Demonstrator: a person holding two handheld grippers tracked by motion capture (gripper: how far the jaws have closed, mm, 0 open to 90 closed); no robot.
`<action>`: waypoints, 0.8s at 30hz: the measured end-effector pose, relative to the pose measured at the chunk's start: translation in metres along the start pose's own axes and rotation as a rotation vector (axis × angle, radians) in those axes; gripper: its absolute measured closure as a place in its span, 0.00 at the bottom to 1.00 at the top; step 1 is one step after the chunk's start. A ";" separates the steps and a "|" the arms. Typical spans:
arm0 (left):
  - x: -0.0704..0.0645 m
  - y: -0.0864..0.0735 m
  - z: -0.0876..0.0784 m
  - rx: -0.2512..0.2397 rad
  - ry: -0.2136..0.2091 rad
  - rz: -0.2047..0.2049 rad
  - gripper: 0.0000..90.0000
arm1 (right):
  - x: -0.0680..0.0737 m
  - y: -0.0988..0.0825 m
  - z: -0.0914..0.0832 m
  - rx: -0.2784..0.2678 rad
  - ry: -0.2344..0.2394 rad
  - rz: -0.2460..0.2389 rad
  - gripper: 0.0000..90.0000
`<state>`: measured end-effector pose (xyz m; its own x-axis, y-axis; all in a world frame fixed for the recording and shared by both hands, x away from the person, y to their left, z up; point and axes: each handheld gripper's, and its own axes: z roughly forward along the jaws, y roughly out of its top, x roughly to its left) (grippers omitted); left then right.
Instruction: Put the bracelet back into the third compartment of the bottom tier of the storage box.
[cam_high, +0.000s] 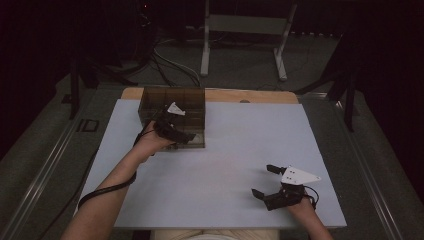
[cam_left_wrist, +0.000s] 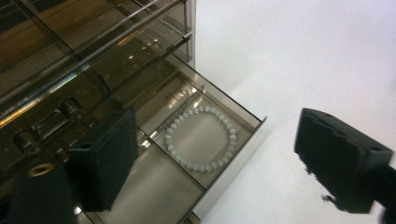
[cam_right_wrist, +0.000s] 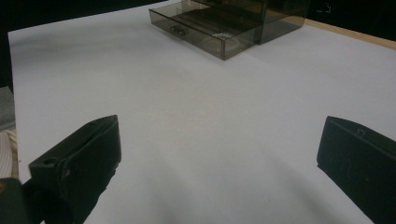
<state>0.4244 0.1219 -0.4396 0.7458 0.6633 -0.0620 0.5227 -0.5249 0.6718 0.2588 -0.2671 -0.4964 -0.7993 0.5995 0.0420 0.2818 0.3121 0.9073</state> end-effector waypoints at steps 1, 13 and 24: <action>-0.001 -0.001 -0.001 -0.008 -0.002 0.005 0.09 | 0.000 0.000 0.000 0.000 0.000 0.000 0.00; -0.001 -0.014 -0.018 -0.037 0.036 -0.004 0.03 | 0.000 0.000 0.000 -0.001 0.001 0.000 0.00; -0.001 -0.029 -0.033 -0.046 0.066 -0.027 0.03 | 0.000 0.000 0.001 0.002 0.000 0.001 0.00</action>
<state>0.3947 0.1538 -0.4346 0.7020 0.7114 -0.0327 0.5218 -0.4826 0.7034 0.2590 -0.2666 -0.4965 -0.7991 0.5997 0.0427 0.2834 0.3131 0.9065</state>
